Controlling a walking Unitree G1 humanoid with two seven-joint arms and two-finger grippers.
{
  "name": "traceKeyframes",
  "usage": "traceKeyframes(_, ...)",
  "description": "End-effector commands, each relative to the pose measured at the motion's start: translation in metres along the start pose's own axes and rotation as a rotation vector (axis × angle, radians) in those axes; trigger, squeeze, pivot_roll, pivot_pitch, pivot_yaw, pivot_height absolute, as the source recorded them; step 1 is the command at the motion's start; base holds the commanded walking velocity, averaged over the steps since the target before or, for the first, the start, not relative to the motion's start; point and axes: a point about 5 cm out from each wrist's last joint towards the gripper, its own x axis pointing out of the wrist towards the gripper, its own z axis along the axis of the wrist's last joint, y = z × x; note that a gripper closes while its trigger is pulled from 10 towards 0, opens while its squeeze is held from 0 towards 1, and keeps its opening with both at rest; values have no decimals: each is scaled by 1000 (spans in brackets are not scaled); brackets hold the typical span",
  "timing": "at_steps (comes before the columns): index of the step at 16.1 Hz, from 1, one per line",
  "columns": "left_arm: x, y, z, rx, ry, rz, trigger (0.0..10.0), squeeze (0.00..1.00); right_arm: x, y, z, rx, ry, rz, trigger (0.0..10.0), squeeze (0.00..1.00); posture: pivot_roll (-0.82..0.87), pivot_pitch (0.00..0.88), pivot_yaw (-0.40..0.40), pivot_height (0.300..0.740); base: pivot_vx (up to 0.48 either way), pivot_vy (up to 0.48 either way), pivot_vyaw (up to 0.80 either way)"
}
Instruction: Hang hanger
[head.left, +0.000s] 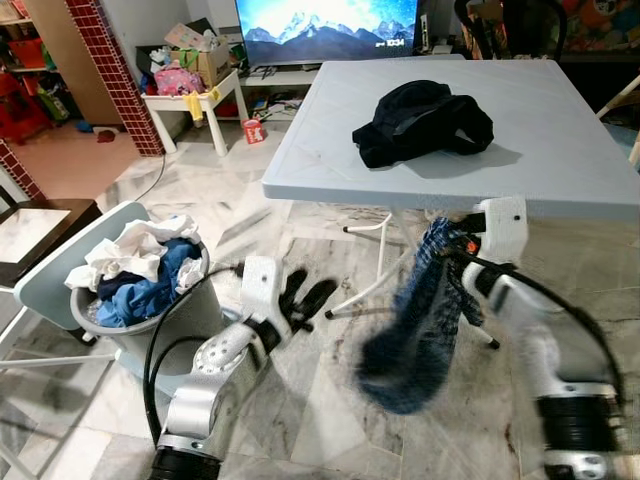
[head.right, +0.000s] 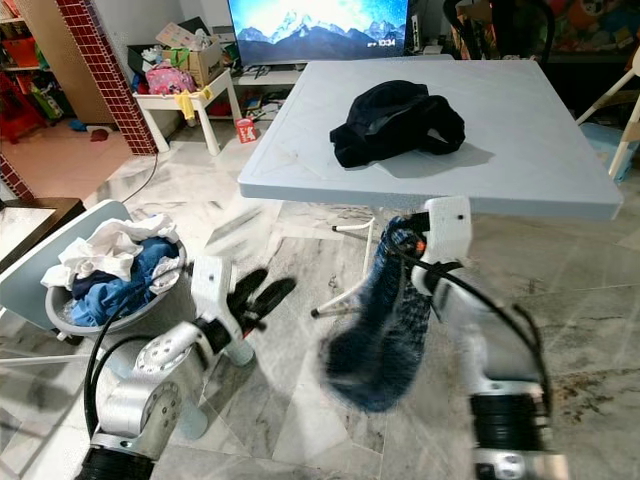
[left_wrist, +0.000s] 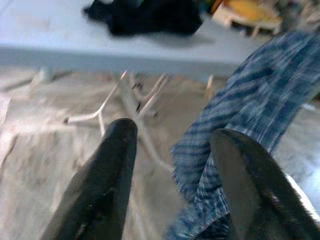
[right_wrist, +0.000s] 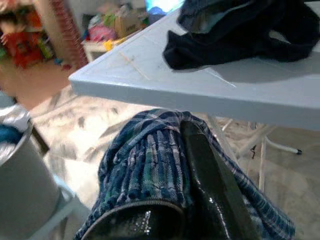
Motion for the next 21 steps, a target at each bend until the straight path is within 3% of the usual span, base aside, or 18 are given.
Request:
traceKeyframes(1, -3, -7, 3, 8, -3, -38, 10000, 1000, -3, 5, 0, -1, -33, -24, 0, 0, -73, 4, 74, 740, 0, 0, 0)
traceKeyframes(2, -4, -12, 2, 7, 4, -63, 10000, 1000, -3, 11, -5, 8, -29, -26, 0, 0, -70, 3, 75, 740, 0, 0, 0)
traceKeyframes(4, -6, -4, -6, 6, 34, -23, 10000, 1000, -1, 16, -9, 14, -34, -57, 0, 0, -75, 2, 79, 740, 0, 0, 0)
traceKeyframes(5, -9, 9, -14, 30, 83, 58, 10000, 1000, 6, 14, -4, -15, -59, -136, 0, 0, -75, 0, 80, 740, 0, 0, 0)
traceKeyframes(8, -5, 11, -21, 30, 111, 95, 10000, 1000, 18, 17, 13, -57, -95, -181, 0, 0, -75, 0, 73, 740, 0, 0, 0)
traceKeyframes(10, 6, 13, -31, -69, 124, 123, 10000, 1000, 26, 24, 26, -124, -102, -178, 0, 0, -81, 0, 64, 740, 0, 0, 0)
traceKeyframes(14, 26, 12, -32, -102, 95, 160, 10000, 1000, 26, 32, 43, -59, -94, -157, 0, 0, -96, 4, 56, 740, 0, 0, 0)
traceKeyframes(15, 34, 12, -37, -144, 110, 189, 10000, 1000, 24, 34, 51, -43, -93, -135, 0, 0, -105, 3, 56, 740, 0, 0, 0)
traceKeyframes(21, 48, 10, -57, -221, 158, 180, 10000, 1000, 14, 42, 83, -36, -108, -87, 0, 0, -174, 5, 66, 740, 0, 0, 0)
